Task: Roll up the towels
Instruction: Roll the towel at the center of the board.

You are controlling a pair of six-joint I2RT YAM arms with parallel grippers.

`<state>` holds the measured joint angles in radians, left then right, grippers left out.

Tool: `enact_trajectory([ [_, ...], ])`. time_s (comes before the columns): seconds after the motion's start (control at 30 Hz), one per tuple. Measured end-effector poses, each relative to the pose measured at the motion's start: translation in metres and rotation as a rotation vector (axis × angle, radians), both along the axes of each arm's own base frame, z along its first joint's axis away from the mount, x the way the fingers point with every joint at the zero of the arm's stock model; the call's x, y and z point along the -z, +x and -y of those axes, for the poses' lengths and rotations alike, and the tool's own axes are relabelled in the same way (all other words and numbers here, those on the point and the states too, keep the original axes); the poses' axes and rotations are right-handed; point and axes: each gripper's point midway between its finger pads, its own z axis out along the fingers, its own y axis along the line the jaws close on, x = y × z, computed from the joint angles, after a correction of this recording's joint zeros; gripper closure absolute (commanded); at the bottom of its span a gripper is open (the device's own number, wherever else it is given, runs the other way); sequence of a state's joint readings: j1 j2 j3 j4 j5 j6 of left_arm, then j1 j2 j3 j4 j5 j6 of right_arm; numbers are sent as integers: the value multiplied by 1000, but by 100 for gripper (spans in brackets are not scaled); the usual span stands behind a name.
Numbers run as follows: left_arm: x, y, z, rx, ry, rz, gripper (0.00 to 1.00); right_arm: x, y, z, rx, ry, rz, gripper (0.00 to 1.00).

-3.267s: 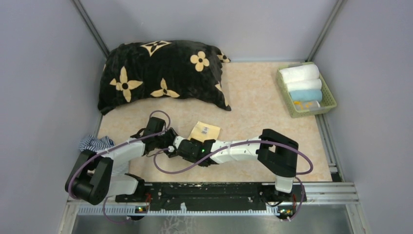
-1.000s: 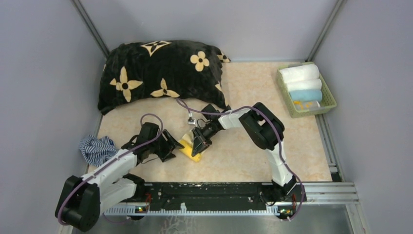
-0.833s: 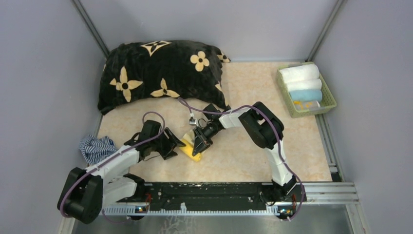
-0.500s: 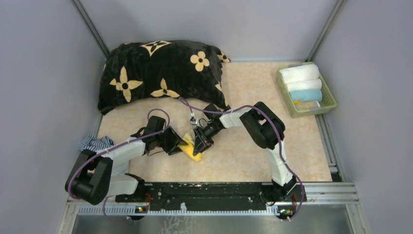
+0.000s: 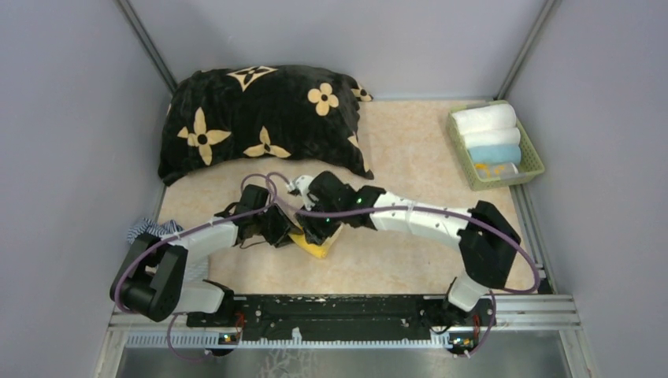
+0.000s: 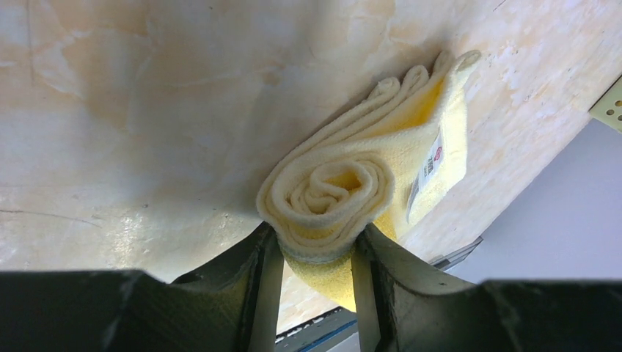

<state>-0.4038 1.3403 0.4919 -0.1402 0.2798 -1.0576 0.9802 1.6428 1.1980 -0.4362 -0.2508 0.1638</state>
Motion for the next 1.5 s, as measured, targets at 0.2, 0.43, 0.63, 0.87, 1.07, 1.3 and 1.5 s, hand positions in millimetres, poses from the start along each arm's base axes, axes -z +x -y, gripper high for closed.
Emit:
enact_trajectory([
  [0.2,0,-1,1,4,-6,-3,56,-2,-33,-15,-101,-121,295,44],
  [0.43,0,-1,1,5,-7,-3,56,47,-32,-11,-130,-341,454,43],
  [0.63,0,0,2,7,-12,-1,53,77,-24,-2,-131,-468,528,45],
  [0.87,-2,2,5,14,-25,8,45,85,-14,-1,-118,-506,581,66],
  [1.07,-7,5,4,20,-20,35,35,87,-6,0,-127,-485,530,89],
  [1.3,-28,13,-22,-43,25,113,30,82,-6,-8,-179,-263,201,96],
  [1.5,-54,12,-35,-83,13,192,28,77,-29,-23,-270,2,-191,98],
])
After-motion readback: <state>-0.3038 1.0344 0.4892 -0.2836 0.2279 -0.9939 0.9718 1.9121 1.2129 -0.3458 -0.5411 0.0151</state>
